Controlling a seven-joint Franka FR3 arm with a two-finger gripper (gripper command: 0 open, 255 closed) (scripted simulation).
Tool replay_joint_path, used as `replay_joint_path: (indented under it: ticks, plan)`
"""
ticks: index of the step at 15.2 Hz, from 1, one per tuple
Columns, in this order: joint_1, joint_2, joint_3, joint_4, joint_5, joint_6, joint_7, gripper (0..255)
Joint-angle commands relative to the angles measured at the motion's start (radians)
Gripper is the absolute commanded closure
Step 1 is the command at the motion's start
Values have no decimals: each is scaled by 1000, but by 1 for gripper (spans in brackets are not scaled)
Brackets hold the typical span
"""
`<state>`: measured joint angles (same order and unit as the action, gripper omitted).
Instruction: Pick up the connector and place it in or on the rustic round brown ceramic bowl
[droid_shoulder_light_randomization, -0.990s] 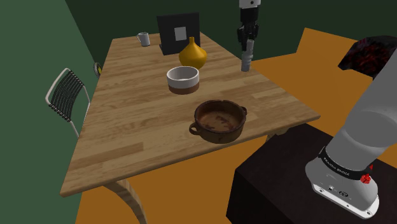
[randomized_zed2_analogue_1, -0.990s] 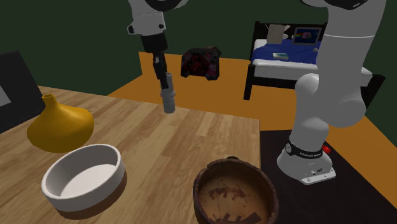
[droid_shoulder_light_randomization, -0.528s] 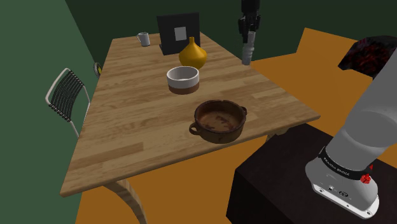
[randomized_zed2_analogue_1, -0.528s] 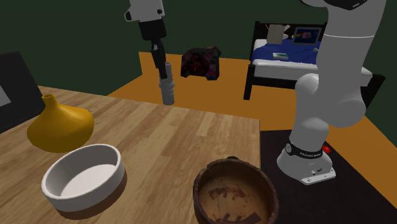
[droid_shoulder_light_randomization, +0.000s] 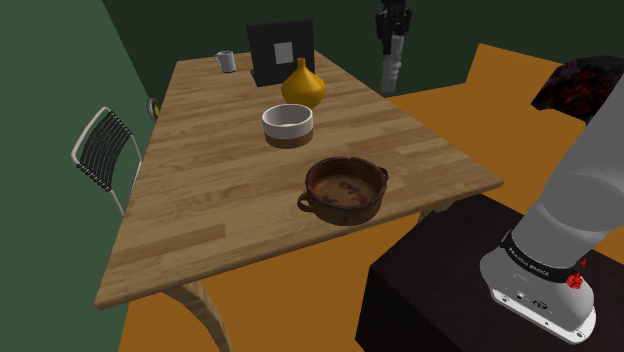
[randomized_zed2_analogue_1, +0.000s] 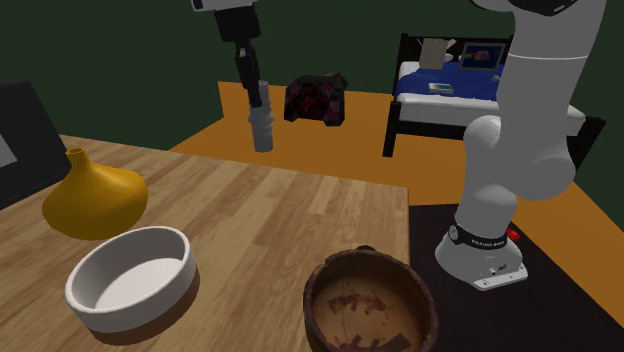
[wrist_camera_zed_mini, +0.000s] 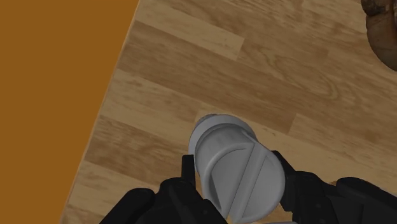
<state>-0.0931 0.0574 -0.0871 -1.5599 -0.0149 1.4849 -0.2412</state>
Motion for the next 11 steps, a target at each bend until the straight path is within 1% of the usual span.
replay_joint_path:
  ticks: [1,6,11]
  plan:
    - [17,-39,15,-37,1,-2,32,255]
    - [68,-145,68,-143,12,-3,137,255]
    - [117,-229,129,-216,35,-14,246,255]
